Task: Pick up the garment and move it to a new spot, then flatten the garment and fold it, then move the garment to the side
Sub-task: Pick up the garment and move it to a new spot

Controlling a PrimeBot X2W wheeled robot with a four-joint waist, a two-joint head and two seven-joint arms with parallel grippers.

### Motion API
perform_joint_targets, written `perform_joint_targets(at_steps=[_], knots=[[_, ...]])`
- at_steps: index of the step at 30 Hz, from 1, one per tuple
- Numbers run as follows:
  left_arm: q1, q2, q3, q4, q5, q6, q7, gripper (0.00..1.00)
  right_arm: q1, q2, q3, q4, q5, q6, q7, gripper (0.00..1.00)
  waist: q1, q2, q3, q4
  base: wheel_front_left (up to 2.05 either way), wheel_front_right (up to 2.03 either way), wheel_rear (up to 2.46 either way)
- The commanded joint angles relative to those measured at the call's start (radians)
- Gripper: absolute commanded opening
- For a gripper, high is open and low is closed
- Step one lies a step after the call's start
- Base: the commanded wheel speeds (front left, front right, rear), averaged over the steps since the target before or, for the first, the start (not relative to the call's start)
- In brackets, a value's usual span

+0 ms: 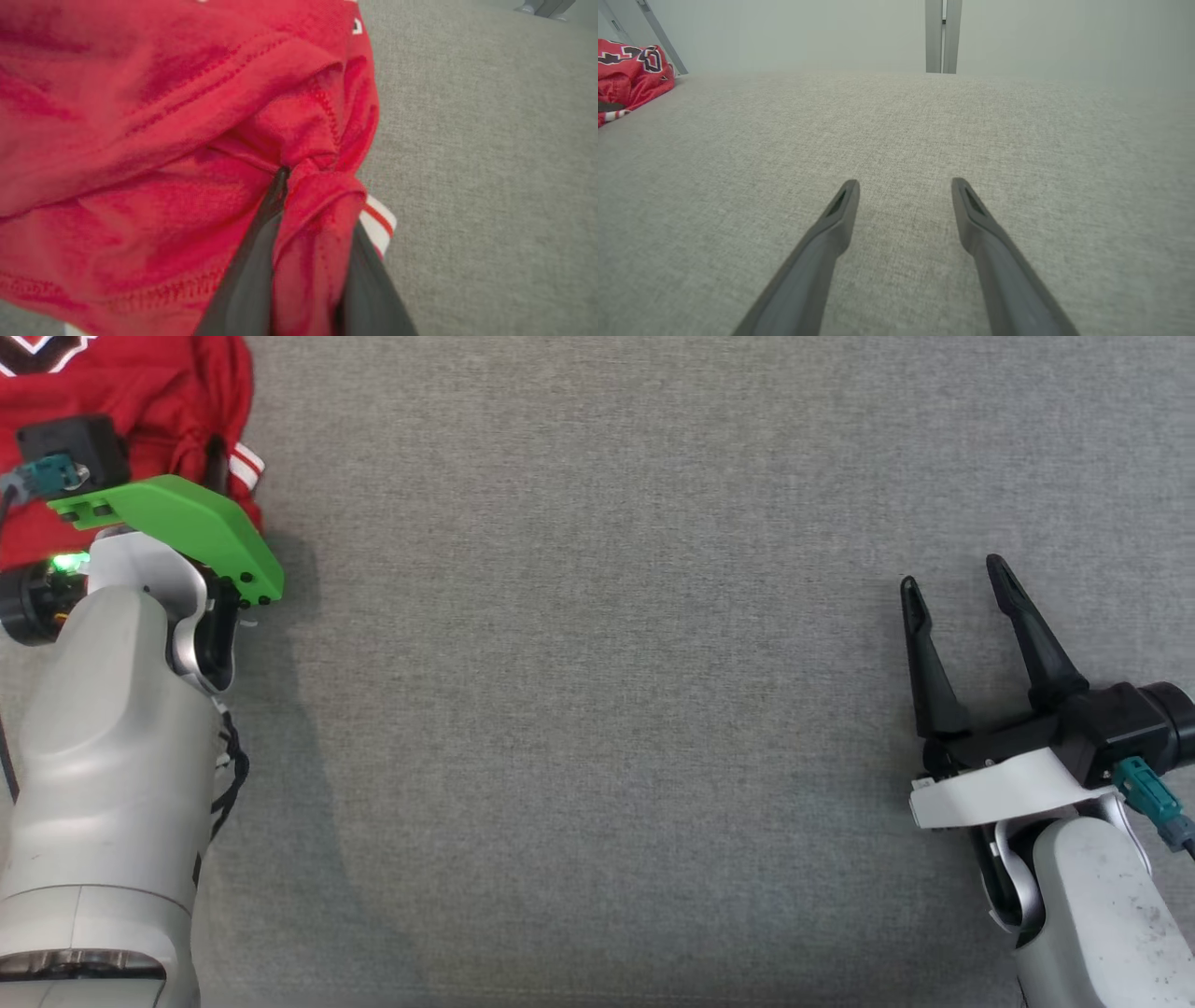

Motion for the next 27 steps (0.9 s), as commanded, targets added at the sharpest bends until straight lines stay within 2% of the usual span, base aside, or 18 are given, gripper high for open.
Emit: perform_joint_targets(at_steps=[1, 5, 9, 13, 18, 23, 27], knots=[[0.011, -0.014, -0.019, 0.011, 0.014, -0.018, -0.001, 0.00, 0.006, 0.004, -0.006, 0.015, 0.005, -0.002, -0.001, 1.00, -0.0001, 0.0000, 0.007, -0.039, 0.00, 0.00, 0.00], [0.028, -0.022, -0.025, -0.052, -0.005, -0.041, -0.048, 0.00, 0.030, 0.027, -0.013, 0.028, 0.015, -0.002, -0.001, 1.00, -0.0001, 0.0000, -0.055, -0.032, 0.00, 0.00, 0.00], [0.057, -0.039, -0.037, -0.177, -0.049, -0.063, -0.024, 0.00, 0.044, 0.051, -0.009, 0.040, 0.024, -0.002, -0.001, 1.00, -0.0001, 0.0000, -0.123, -0.036, 0.00, 0.00, 0.00], [0.124, -0.076, -0.092, -0.393, -0.108, -0.075, 0.061, 0.00, 0.064, 0.068, 0.000, 0.053, 0.033, -0.002, -0.001, 1.00, -0.0001, 0.0000, -0.193, -0.060, 0.00, 0.00, 0.00], [0.258, -0.106, -0.166, -0.745, -0.230, -0.074, 0.221, 0.00, 0.083, 0.080, 0.011, 0.064, 0.045, -0.002, -0.001, 1.00, -0.0001, 0.0000, -0.260, -0.122, 0.00, 0.00, 0.00], [0.407, -0.125, -0.265, -1.055, -0.342, -0.009, 0.349, 0.00, 0.113, 0.083, 0.011, 0.069, 0.077, -0.002, -0.001, 1.00, -0.0001, 0.0000, -0.299, -0.208, 0.00, 0.00, 0.00], [0.496, -0.127, -0.368, -1.222, -0.401, 0.041, 0.416, 0.00, 0.141, 0.084, 0.010, 0.072, 0.106, -0.002, -0.001, 1.00, -0.0001, 0.0000, -0.313, -0.277, 0.00, 0.00, 0.00]])
